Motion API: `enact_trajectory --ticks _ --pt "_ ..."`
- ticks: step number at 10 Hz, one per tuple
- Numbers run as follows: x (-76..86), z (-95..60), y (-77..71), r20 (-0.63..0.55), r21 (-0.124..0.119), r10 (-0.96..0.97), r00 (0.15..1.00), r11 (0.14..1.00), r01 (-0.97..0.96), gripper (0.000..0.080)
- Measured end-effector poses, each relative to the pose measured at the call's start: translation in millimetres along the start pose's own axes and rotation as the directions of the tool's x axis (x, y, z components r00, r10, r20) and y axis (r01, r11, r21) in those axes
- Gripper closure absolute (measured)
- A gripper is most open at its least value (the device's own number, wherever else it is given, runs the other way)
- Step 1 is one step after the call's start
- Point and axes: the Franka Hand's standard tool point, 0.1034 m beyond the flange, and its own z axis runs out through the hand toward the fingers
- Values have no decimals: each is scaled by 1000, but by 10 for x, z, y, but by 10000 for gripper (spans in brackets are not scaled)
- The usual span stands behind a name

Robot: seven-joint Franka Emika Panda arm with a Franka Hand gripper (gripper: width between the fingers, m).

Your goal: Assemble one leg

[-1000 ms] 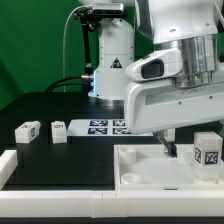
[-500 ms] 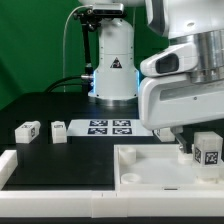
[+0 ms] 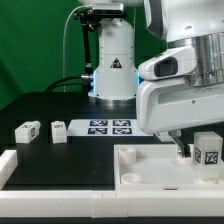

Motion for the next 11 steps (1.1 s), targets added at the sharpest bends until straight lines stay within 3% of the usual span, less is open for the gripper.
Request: enact_trajectory --ticks 1,2,3,8,9,11 --pt "1 0 -3 0 0 0 1000 1000 0 238" --pt "1 0 -2 0 0 0 1000 1000 0 438" --pt "0 0 1 0 0 0 1000 1000 0 506" --pt "0 1 3 0 1 31 1000 1000 -31 506" --pt "-4 4 27 -14 18 190 982 982 -189 506" --pt "-15 5 58 -26 22 520 854 854 -520 505"
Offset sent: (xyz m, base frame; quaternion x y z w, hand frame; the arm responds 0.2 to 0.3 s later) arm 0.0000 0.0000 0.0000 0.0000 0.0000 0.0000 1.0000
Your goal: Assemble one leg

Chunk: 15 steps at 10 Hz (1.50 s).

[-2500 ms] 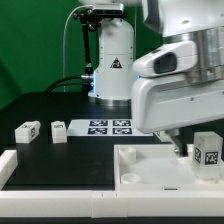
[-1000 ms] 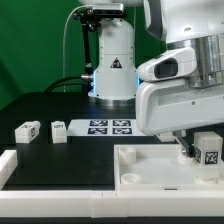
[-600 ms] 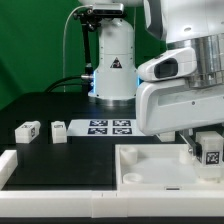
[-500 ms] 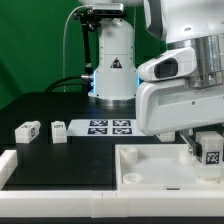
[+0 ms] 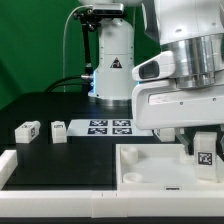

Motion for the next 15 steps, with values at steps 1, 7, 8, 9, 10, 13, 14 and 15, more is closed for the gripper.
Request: enact_trajectory --ticks 1,7,8,9,10,13,14,15 --pt "5 -1 8 -2 -2 101 995 995 -101 505" --pt "-59 27 -81 -9 4 727 687 687 -727 505" --pt "-62 28 -83 -9 4 694 720 720 -694 404" --pt "-59 32 -74 -9 3 644 765 765 -644 265" --pt "-53 38 -56 -9 0 591 807 807 -591 265" --pt "-76 45 -78 -7 -9 222 975 975 -222 157" --pt "-94 49 -92 4 -18 57 998 998 -57 152" --pt "-99 52 -104 30 -25 -84 996 996 85 152"
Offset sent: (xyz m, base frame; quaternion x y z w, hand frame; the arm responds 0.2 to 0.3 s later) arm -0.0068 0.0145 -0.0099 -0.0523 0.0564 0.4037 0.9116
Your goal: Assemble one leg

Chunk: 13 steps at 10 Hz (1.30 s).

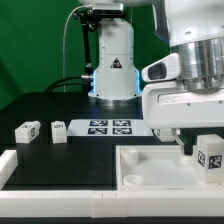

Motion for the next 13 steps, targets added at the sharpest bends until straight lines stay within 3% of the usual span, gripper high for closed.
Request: enact_trajectory --ticks 2,4,6,8,10,11,12,13 --pt "76 -1 1 8 -9 -249 968 968 249 150" --pt "125 -10 60 7 -26 -474 881 880 474 150" --pt "155 -21 104 11 -35 -578 816 815 578 150" --pt "154 -20 104 11 -35 -577 816 816 577 150" --pt "154 -20 104 11 -35 -577 816 816 577 407" --pt "154 -20 103 11 -34 -565 825 825 565 407" --pt "153 -20 103 10 -34 -539 842 841 539 511" --pt "154 -20 104 10 -35 -539 842 842 539 511"
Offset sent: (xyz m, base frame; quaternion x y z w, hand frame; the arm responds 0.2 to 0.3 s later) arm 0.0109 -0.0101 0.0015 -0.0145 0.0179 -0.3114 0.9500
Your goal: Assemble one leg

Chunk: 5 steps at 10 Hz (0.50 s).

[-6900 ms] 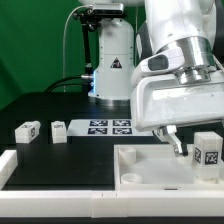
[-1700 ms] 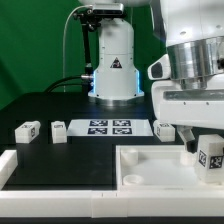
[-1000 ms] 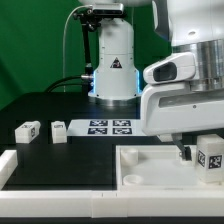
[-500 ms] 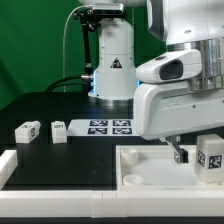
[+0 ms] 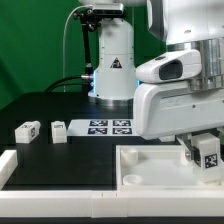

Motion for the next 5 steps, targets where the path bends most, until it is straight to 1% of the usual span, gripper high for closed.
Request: enact_trajectory --ticks 2,3,4,5 --pt "-2 1 5 0 2 134 991 991 -134 511" --pt "-5 4 9 -2 5 257 966 966 -257 511" --pt "-8 12 4 -15 8 446 895 895 -446 511" --pt "-22 14 -6 -32 8 575 817 818 -575 511"
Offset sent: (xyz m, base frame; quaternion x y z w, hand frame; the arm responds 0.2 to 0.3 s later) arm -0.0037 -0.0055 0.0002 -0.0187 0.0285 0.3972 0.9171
